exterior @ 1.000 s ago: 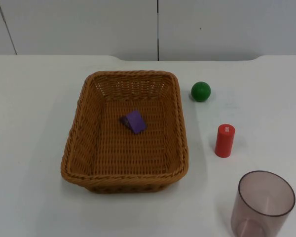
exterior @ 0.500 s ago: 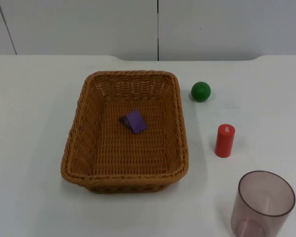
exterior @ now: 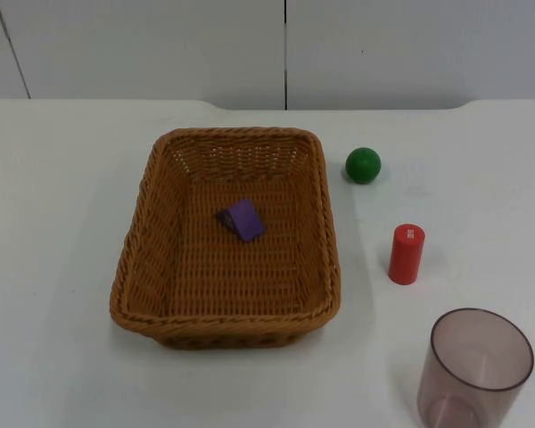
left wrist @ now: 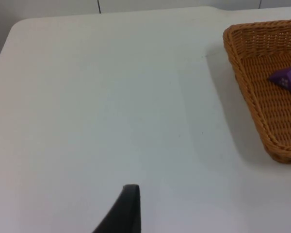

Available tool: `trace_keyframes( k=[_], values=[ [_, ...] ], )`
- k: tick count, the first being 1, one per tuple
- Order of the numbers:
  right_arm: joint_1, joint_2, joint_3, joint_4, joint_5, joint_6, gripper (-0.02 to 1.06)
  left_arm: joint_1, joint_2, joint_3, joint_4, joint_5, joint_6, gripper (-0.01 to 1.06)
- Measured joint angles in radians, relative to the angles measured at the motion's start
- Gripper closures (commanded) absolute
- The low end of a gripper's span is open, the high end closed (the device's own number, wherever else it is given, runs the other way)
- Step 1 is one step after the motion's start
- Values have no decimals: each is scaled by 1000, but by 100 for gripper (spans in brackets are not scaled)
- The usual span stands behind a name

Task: Pick up the basket with the left hand and place the triangular block into the basket with the right hand.

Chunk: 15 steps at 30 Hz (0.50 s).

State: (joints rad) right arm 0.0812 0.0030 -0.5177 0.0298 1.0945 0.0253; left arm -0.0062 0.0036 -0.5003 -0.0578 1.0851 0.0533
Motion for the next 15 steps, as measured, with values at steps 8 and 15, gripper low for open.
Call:
trace_keyframes(
  k=[8,15],
  values=[
    [0,0,0,0,-2,0,-1,0,0,0,2,0,0,0],
    [0,0,0,0,-2,0,-1,0,0,0,2,0,0,0]
  ],
)
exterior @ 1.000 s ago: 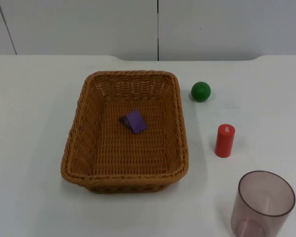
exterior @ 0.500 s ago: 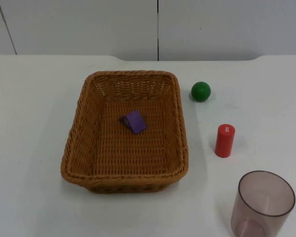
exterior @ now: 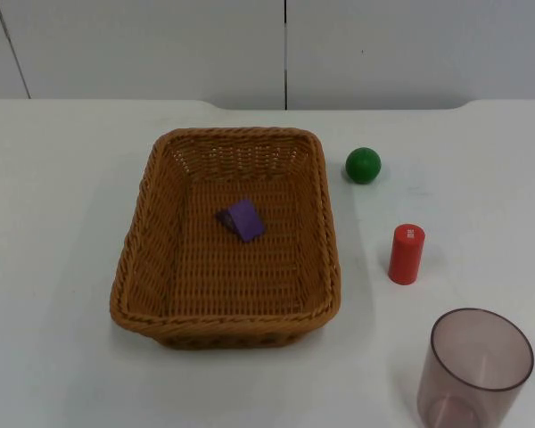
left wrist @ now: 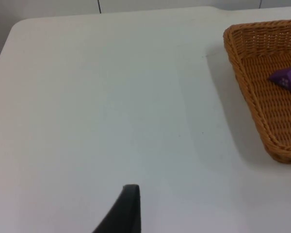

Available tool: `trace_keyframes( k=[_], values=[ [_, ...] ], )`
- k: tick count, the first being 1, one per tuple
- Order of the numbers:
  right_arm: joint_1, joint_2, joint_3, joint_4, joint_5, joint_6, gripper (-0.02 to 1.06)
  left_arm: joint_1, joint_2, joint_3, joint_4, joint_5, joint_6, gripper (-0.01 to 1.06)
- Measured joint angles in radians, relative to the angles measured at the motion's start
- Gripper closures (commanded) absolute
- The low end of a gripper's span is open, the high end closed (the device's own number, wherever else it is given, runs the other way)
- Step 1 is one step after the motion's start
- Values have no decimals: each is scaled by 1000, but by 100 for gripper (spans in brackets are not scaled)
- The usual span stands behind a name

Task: Pick up the basket with the left hand and place the triangular block into the basket with the right hand.

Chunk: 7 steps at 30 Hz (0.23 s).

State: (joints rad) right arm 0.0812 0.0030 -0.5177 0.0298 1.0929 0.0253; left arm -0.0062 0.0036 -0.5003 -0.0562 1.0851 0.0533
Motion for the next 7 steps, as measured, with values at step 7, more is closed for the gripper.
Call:
trace_keyframes(
  k=[7],
  values=[
    [0,0,0,0,0,0,-1,0,0,0,0,0,0,0]
  ],
)
